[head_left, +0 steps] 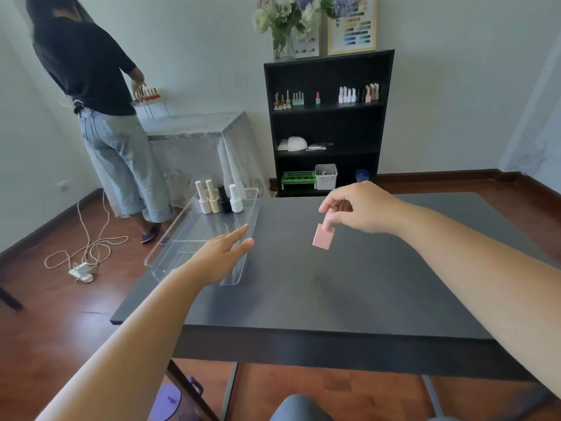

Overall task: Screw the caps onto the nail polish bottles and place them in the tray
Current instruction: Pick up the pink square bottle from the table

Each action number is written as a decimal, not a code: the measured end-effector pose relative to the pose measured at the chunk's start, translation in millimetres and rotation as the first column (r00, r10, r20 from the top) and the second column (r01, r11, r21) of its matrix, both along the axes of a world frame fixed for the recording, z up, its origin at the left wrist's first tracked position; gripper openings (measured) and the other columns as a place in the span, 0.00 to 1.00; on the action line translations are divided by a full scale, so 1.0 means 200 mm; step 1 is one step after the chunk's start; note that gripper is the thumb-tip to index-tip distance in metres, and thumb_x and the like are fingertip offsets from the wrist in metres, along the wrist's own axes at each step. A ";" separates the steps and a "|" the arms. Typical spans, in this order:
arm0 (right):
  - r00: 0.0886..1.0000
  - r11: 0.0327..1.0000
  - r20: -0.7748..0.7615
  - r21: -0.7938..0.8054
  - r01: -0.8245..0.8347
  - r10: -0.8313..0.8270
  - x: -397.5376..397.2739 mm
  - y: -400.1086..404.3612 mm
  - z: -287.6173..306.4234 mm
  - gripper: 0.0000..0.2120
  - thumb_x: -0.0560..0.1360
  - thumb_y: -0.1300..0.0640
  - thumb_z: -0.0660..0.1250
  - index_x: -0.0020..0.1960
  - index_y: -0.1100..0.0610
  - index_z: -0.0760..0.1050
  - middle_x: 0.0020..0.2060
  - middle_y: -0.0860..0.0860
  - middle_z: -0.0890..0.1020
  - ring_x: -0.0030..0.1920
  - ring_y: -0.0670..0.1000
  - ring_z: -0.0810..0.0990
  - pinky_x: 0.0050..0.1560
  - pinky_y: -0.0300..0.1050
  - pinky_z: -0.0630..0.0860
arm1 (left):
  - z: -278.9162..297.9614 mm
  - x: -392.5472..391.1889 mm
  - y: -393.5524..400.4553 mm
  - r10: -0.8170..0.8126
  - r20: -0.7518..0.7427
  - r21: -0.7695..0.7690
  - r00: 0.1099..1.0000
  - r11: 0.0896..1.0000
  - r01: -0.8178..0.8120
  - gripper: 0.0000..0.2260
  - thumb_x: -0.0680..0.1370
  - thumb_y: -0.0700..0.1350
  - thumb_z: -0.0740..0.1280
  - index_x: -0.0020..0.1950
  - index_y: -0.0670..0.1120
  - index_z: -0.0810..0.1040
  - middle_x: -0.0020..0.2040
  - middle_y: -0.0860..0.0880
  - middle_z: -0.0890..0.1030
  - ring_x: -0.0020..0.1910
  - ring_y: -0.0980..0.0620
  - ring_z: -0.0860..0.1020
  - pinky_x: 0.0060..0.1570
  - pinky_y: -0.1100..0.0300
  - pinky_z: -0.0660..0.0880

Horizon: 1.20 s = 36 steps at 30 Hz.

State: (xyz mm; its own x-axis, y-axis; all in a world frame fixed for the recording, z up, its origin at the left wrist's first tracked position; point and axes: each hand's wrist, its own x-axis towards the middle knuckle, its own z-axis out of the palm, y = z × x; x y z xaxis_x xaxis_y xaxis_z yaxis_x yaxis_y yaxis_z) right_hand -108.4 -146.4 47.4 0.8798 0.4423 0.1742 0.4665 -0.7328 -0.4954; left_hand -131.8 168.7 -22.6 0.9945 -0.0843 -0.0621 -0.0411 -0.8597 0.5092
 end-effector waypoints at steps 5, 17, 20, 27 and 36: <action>0.967 0.967 0.254 0.252 -0.046 -0.020 0.18 0.26 0.04 0.08 0.75 0.57 0.69 0.53 0.50 0.81 0.39 0.36 0.79 0.42 0.40 0.77 0.39 0.25 0.67 | -0.01 0.02 0.05 -0.012 0.042 -0.155 0.999 0.988 0.019 0.28 0.77 0.69 0.48 0.74 0.62 0.65 0.74 0.55 0.70 0.71 0.55 0.68 0.66 0.58 0.63; 0.983 0.972 0.183 0.231 -0.051 0.008 0.69 0.85 -0.06 0.12 0.77 0.64 0.61 0.58 0.58 0.78 0.43 0.48 0.85 0.49 0.48 0.79 0.54 0.46 0.76 | -0.10 0.17 0.17 0.021 0.063 0.142 0.998 0.989 -0.030 0.32 0.77 0.69 0.41 0.61 0.57 0.78 0.57 0.55 0.80 0.63 0.54 0.71 0.73 0.41 0.48; 0.990 0.989 0.143 0.148 -0.015 -0.006 0.77 0.90 -0.11 0.14 0.77 0.65 0.58 0.58 0.58 0.78 0.47 0.52 0.84 0.50 0.52 0.79 0.54 0.51 0.76 | -0.13 0.18 0.18 0.008 0.095 0.151 0.995 0.988 -0.023 0.33 0.75 0.71 0.39 0.60 0.59 0.77 0.61 0.57 0.79 0.67 0.57 0.68 0.72 0.42 0.45; 0.994 0.997 0.099 0.075 0.033 -0.040 0.88 0.96 -0.24 0.17 0.75 0.67 0.58 0.60 0.56 0.76 0.50 0.51 0.79 0.51 0.53 0.78 0.53 0.52 0.76 | -0.15 0.18 0.19 0.032 0.130 0.163 0.991 0.985 -0.053 0.24 0.77 0.68 0.51 0.70 0.63 0.70 0.68 0.58 0.74 0.73 0.54 0.64 0.74 0.44 0.43; 0.994 0.993 0.088 0.110 0.050 -0.060 0.95 1.04 -0.28 0.14 0.77 0.65 0.61 0.59 0.54 0.77 0.52 0.51 0.80 0.48 0.49 0.76 0.50 0.49 0.77 | -0.16 0.17 0.19 0.016 0.140 0.153 0.990 0.987 -0.037 0.22 0.78 0.66 0.52 0.71 0.64 0.69 0.70 0.59 0.73 0.75 0.55 0.62 0.74 0.45 0.42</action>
State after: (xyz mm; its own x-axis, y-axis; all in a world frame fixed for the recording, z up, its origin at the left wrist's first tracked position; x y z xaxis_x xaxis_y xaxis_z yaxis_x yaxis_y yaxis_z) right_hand 82.1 61.2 -9.4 0.8808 0.3678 0.2983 0.4733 -0.7037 -0.5298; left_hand -98.6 207.2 -54.0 0.9962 -0.0579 0.0654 -0.0777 -0.9294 0.3607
